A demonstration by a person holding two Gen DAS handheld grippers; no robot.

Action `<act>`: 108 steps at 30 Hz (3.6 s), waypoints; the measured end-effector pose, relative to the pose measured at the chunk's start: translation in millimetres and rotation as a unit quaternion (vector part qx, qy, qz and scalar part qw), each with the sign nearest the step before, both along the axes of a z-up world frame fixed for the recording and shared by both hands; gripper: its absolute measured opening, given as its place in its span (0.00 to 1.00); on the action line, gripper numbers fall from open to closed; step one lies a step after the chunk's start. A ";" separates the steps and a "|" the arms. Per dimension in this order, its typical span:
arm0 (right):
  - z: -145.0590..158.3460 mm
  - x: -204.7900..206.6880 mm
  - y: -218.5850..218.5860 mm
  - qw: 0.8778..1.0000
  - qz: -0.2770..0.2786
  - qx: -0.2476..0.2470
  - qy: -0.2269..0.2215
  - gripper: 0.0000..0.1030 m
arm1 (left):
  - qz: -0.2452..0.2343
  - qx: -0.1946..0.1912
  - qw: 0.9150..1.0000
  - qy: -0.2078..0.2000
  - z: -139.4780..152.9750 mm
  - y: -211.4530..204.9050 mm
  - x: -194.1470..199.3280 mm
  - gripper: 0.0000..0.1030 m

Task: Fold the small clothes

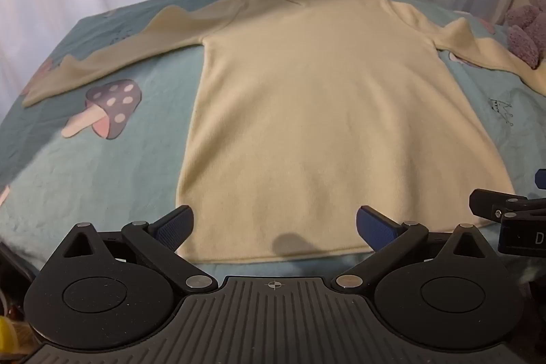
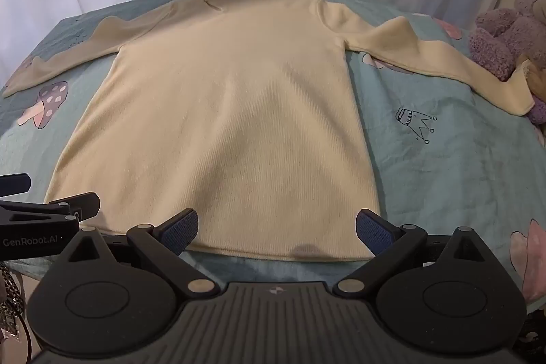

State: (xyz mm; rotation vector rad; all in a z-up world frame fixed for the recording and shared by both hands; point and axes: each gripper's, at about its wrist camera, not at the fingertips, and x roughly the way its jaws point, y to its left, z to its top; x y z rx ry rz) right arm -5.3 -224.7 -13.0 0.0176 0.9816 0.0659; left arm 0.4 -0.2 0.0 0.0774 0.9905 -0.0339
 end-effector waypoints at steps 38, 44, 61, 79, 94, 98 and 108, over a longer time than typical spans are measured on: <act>0.1 3.7 -4.9 1.000 -0.008 0.006 0.002 0.96 | 0.004 -0.018 1.000 0.015 -7.4 1.3 3.8 1.00; -0.6 4.4 -3.4 1.000 -0.004 0.006 0.002 0.96 | 0.007 -0.021 1.000 0.021 -9.1 3.0 5.5 1.00; -3.8 8.2 -2.6 1.000 -0.005 0.007 0.005 0.96 | 0.006 -0.024 0.999 0.028 -10.4 4.2 10.4 1.00; -4.9 11.4 -1.0 1.000 -0.005 0.006 0.009 0.96 | 0.006 -0.023 0.999 0.034 -11.7 4.0 13.5 1.00; -5.2 13.1 -1.0 1.000 -0.005 0.006 0.011 0.96 | 0.005 -0.022 0.999 0.037 -13.5 0.7 15.1 1.00; -6.6 14.7 -3.1 1.000 -0.007 0.007 0.013 0.96 | 0.003 -0.021 0.999 0.039 -13.9 0.1 17.0 1.00; -6.8 16.2 -4.7 1.000 -0.006 0.009 0.016 0.96 | 0.004 -0.020 0.999 0.041 -13.7 0.7 18.7 1.00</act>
